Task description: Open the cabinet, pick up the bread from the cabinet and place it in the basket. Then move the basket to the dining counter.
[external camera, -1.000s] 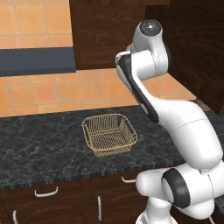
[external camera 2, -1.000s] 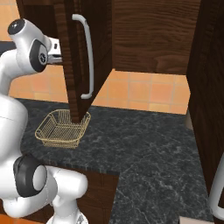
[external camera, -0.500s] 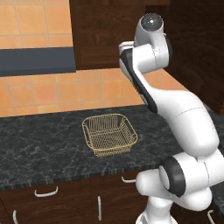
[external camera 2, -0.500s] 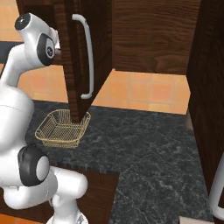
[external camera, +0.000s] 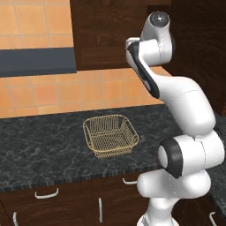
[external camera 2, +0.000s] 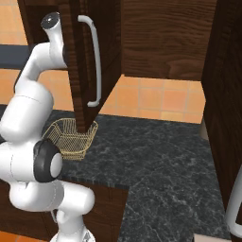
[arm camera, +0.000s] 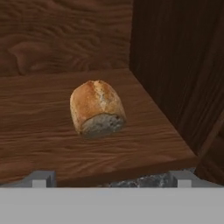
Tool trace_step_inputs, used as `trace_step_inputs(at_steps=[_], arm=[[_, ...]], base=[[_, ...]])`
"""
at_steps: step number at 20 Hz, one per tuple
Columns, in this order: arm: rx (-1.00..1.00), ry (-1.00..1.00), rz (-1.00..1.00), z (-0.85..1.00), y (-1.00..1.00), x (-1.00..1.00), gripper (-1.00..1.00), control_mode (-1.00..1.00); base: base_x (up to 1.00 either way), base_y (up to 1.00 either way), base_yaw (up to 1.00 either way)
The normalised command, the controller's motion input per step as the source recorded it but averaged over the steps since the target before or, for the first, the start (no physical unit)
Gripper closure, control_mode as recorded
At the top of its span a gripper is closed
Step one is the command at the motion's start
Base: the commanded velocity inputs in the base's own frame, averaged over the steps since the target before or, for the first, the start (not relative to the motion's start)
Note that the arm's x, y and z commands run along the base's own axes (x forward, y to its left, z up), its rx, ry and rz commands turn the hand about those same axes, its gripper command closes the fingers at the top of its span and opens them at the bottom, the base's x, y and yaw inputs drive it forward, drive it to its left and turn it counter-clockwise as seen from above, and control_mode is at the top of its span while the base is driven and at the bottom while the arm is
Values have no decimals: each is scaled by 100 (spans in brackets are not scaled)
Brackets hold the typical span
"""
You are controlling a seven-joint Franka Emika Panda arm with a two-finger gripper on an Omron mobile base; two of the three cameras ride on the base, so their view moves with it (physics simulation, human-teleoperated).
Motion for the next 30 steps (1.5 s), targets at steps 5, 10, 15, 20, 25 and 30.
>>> trace_step_inputs(at_steps=[5, 10, 15, 20, 25, 30], arm=[[0, 0, 0, 0, 0, 50, -100, -100], [0, 0, 0, 0, 0, 50, -100, -100], [0, 0, 5, 0, 0, 40, -100, -100], [0, 5, 9, -3, 0, 19, -100, -100], [-5, 9, 5, -5, 0, 2, -100, -100], [-4, 4, 0, -3, 0, 7, -100, -100]], base=[[0, 0, 0], [0, 0, 0], [0, 0, 0], [0, 0, 0], [0, 0, 0], [0, 0, 0]])
